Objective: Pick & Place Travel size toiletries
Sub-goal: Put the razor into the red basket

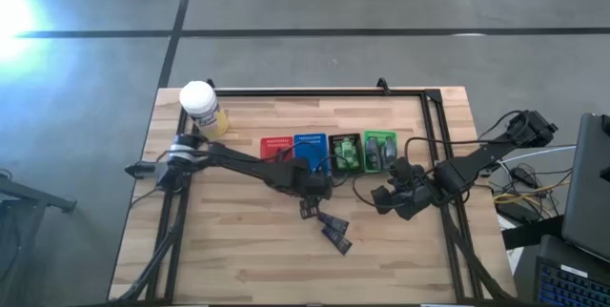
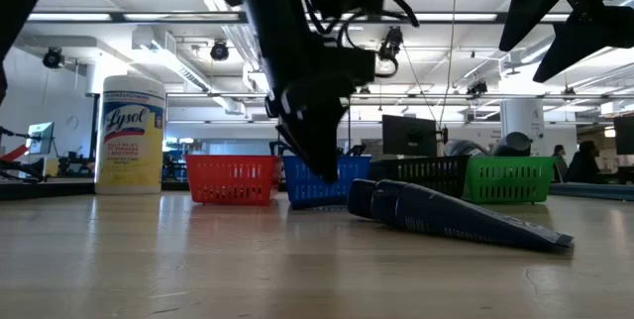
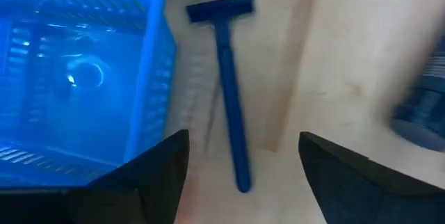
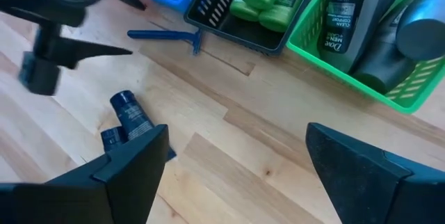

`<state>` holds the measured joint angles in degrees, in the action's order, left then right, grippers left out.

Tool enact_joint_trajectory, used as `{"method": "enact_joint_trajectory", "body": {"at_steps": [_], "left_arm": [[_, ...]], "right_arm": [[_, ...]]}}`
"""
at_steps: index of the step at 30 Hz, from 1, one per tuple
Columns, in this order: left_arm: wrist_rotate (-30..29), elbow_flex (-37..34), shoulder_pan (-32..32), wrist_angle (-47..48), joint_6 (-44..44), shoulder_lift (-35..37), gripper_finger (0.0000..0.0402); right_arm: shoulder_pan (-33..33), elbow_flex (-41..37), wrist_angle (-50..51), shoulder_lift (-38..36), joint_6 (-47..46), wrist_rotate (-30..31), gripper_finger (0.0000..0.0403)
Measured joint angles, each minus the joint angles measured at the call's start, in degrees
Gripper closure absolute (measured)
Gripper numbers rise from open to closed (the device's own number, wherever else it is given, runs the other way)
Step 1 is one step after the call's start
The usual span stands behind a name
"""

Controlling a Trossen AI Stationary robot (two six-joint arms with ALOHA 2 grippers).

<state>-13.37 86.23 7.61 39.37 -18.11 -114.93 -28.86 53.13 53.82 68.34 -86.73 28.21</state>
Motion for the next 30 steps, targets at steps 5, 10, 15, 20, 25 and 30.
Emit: {"method": "enact_joint_trajectory", "body": {"at_steps": [5, 10, 15, 20, 25, 30], "left_arm": [[-0.26, 2.89, -0.9, 2.76, 0.52, -3.82, 0.0129], [-0.12, 2.25, -1.43, 2.26, 0.52, -4.72, 0.0145], [1.8, 1.06, -2.14, 1.13, 0.54, -4.62, 0.0171], [4.23, 0.42, -2.36, -0.34, 2.99, -4.57, 0.0227], [4.79, -0.2, -2.13, -1.46, 5.21, -4.48, 0.0309], [3.69, -0.05, -0.9, -1.76, 6.41, -4.21, 0.038]], "right_arm": [[0.0, 0.01, 0.05, 0.0, -0.32, -0.02, 0.0084], [0.0, 0.02, 0.25, 0.0, -0.49, -0.02, 0.0096], [0.0, 0.02, 0.4, 0.0, -0.36, 0.15, 0.0106], [0.0, 0.02, 0.44, 0.0, -0.14, 0.25, 0.0112], [0.0, 0.02, 1.43, 0.0, -0.17, 0.39, 0.0108], [0.0, 0.02, 1.51, 0.0, -0.27, 0.43, 0.0095]]}}
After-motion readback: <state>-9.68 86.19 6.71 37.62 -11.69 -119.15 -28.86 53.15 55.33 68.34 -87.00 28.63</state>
